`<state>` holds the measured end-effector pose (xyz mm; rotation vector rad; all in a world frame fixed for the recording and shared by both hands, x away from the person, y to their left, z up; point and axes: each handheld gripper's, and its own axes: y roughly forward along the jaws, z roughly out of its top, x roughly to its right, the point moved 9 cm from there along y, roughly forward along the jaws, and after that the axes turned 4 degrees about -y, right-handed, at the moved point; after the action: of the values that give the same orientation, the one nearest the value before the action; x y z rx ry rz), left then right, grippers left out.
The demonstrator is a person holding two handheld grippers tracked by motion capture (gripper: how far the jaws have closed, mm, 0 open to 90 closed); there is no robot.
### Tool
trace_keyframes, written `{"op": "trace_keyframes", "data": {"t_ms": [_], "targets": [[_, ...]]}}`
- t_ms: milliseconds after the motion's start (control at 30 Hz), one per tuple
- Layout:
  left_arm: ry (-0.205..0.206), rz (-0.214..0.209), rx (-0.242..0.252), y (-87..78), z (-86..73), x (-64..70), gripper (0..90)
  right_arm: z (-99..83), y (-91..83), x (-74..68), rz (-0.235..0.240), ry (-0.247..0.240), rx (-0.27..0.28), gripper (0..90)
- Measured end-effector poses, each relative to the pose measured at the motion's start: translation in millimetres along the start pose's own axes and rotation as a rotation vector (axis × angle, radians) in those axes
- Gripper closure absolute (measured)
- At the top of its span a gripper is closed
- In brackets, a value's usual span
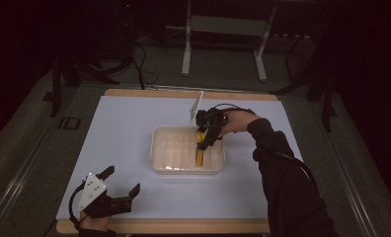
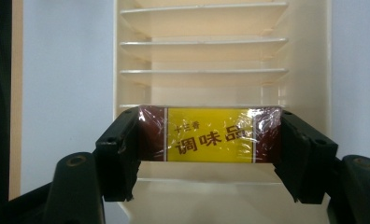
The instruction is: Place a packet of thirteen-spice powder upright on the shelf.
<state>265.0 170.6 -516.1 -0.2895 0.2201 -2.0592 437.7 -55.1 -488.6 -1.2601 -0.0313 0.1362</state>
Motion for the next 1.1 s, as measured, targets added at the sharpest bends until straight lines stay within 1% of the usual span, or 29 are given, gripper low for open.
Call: {"op": "trace_keyframes", "data": {"t_ms": [67,100,200,333,367,500,567,667,733,833,867,900,933,967,1000,1033,1067,1100], "targets": [[-0.001,0.000,0.000,0.1,0.0,-0.1,0.0,2.1,-2.7,-2.8,0.016,0.000,0.016,29.9],[-0.001,0.000,0.001,0.2,0.1,-0.1,0.0,2.9,-4.5,-4.1,0.016,0.000,0.022,29.7],[-0.002,0.000,0.000,0.5,0.0,-0.1,0.0,3.5,-9.6,-2.8,-0.001,-0.002,0.024,28.9],[-0.003,0.000,0.001,0.5,0.2,0.0,0.0,2.3,-16.1,-2.8,-0.009,0.015,0.022,28.3],[-0.003,0.001,0.001,0.5,0.2,-0.1,0.0,2.6,-17.6,-2.9,-0.009,0.018,0.031,28.2],[-0.003,0.001,0.000,0.8,0.0,-0.1,0.0,2.6,-28.5,-1.6,-0.031,0.028,0.060,28.2],[-0.005,0.001,0.001,1.0,0.1,0.0,0.0,0.9,-34.2,-0.5,-0.047,0.042,0.063,28.2],[-0.004,0.001,0.000,0.9,0.1,0.1,0.0,-2.3,-41.0,1.6,-0.072,0.045,0.072,28.1],[-0.003,0.002,-0.001,0.7,0.1,-0.1,0.0,-4.5,-44.9,1.9,-0.084,0.056,0.078,26.4],[-0.002,0.001,-0.001,0.7,0.1,-0.1,0.0,-6.9,-49.0,1.7,-0.094,0.059,0.084,23.9],[-0.002,0.001,-0.001,0.6,0.1,-0.1,0.0,-9.4,-53.6,2.8,-0.111,0.075,0.096,19.1],[-0.002,0.001,-0.001,0.6,0.1,-0.1,0.0,-9.4,-53.6,2.8,-0.111,0.075,0.096,19.1],[-0.001,0.002,-0.001,0.6,0.1,-0.2,0.0,-11.5,-55.6,3.5,-0.113,0.085,0.098,16.8],[-0.001,0.002,-0.001,0.6,0.1,-0.2,0.0,-13.7,-57.7,3.4,-0.115,0.098,0.099,15.2],[-0.002,0.002,0.000,0.8,0.1,-0.1,0.0,-19.1,-60.6,3.8,-0.118,0.122,0.104,12.6],[-0.003,0.002,0.000,0.8,0.1,0.1,0.0,-21.0,-61.4,4.4,-0.121,0.127,0.104,12.6],[-0.004,0.001,0.000,0.9,0.1,0.2,0.0,-23.6,-62.1,4.9,-0.126,0.144,0.104,12.6],[-0.004,0.001,0.000,0.9,0.1,0.2,0.0,-23.6,-62.1,4.9,-0.126,0.144,0.104,12.6]]}}
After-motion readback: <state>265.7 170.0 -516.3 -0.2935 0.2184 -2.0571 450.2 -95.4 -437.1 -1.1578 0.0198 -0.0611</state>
